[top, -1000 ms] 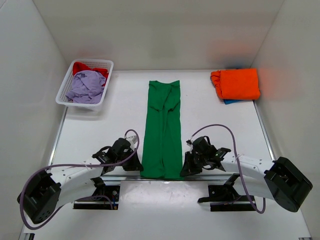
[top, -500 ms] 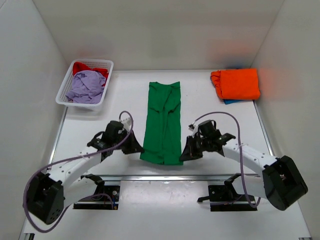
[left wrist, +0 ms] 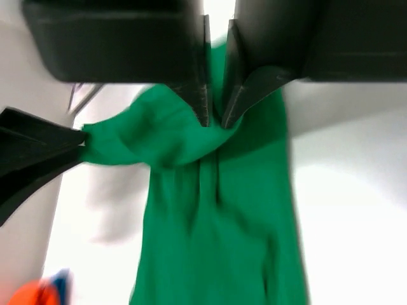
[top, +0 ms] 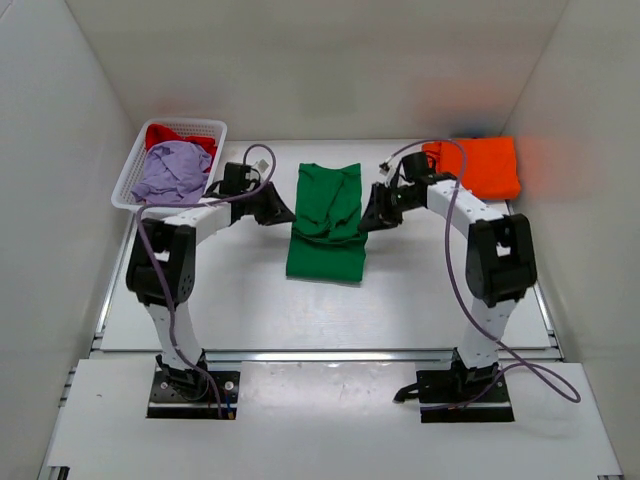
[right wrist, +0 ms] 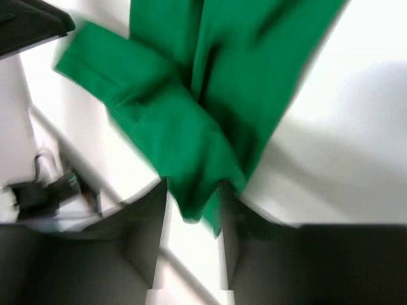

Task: Fold and stack the t-shirts
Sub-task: Fold the folded rectangular tshirt in 1/3 of the way, then grab one side of the 2/3 rectangular tshirt with both arms

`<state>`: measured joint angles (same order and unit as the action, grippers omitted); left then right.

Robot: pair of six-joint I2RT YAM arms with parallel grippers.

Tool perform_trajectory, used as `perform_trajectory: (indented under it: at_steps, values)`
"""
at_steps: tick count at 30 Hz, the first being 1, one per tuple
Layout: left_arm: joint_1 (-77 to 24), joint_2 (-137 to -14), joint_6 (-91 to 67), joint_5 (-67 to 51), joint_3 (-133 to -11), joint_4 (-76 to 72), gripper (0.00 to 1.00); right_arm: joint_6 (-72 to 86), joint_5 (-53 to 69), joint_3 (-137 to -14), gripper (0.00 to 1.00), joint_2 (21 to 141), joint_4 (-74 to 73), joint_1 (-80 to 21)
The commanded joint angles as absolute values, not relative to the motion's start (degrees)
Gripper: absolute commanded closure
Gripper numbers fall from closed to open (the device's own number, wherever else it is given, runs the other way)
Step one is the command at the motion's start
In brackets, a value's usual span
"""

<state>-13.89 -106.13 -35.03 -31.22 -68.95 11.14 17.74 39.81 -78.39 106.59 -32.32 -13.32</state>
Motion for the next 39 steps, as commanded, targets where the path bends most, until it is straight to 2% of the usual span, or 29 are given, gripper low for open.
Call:
perform_trajectory:
  at_steps: [1,2,3,5,9,15,18,22,25,28,30,31,32,33,34,35,39]
  values:
    - [-10.6,-110.1,-41.0,-36.2,-74.8,2.1,0.65,12.9,36.1,-88.6,0.60,111.2,-35.5,-11.8]
    - [-9.6,-111.5,-43.6,-37.4,-75.5,0.6,0.60,13.0,35.5,-90.5,0.52,112.1,-35.4,-11.8]
    - [-9.0,-112.2,-44.5,-39.4,-75.6,-2.3,0.57,13.3,35.4,-90.8,0.48,112.8,-35.2,-11.3]
    - [-8.3,-113.4,-46.5,-42.1,-75.4,-3.5,0.56,14.2,34.2,-88.4,0.39,111.1,-33.9,-12.0]
    - [-8.5,-107.2,-45.5,-40.1,-64.8,-5.7,0.60,17.9,32.8,-74.5,0.38,103.6,-28.3,-13.4]
    - [-13.4,-93.3,-41.1,-31.7,-44.6,-4.5,0.56,30.2,30.0,-52.3,0.38,91.7,-14.6,-16.5]
    - [-16.2,-91.2,-43.6,-28.6,-39.4,-8.3,0.55,36.5,30.0,-44.4,0.39,88.7,-5.8,-18.7]
    - [-18.6,-93.2,-42.9,-26.7,-39.4,-8.0,0.56,40.4,28.7,-41.7,0.41,90.1,-0.8,-22.3]
    - [-18.5,-94.6,-42.5,-27.9,-40.1,-7.6,0.65,42.4,27.4,-40.7,0.46,91.4,2.6,-22.9]
    - [-18.6,-92.6,-42.8,-27.2,-38.7,-8.3,0.85,43.0,27.7,-40.2,0.56,92.6,5.2,-22.1]
    - [-18.5,-91.1,-42.5,-26.1,-37.9,-7.9,0.96,42.7,27.6,-41.3,0.62,94.0,4.9,-22.1]
    - [-18.6,-90.4,-42.3,-26.2,-37.5,-7.6,0.97,42.7,28.1,-41.3,0.63,94.0,4.9,-22.2]
    - [-18.5,-89.8,-41.9,-25.6,-37.4,-7.4,0.96,42.3,28.1,-41.5,0.63,94.5,4.5,-22.0]
    - [-18.1,-89.7,-41.7,-25.1,-37.0,-6.9,0.90,42.3,28.3,-42.1,0.63,95.0,4.3,-22.2]
    - [-17.8,-89.6,-41.3,-25.0,-37.0,-6.9,0.75,42.2,27.9,-42.1,0.61,94.9,4.6,-22.4]
    - [-17.7,-89.6,-41.3,-24.7,-36.3,-7.6,0.64,42.5,27.8,-41.8,0.62,94.7,5.0,-22.6]
    - [-17.2,-89.8,-42.4,-24.2,-36.4,-9.2,0.53,43.0,28.0,-40.9,0.61,94.4,5.5,-22.5]
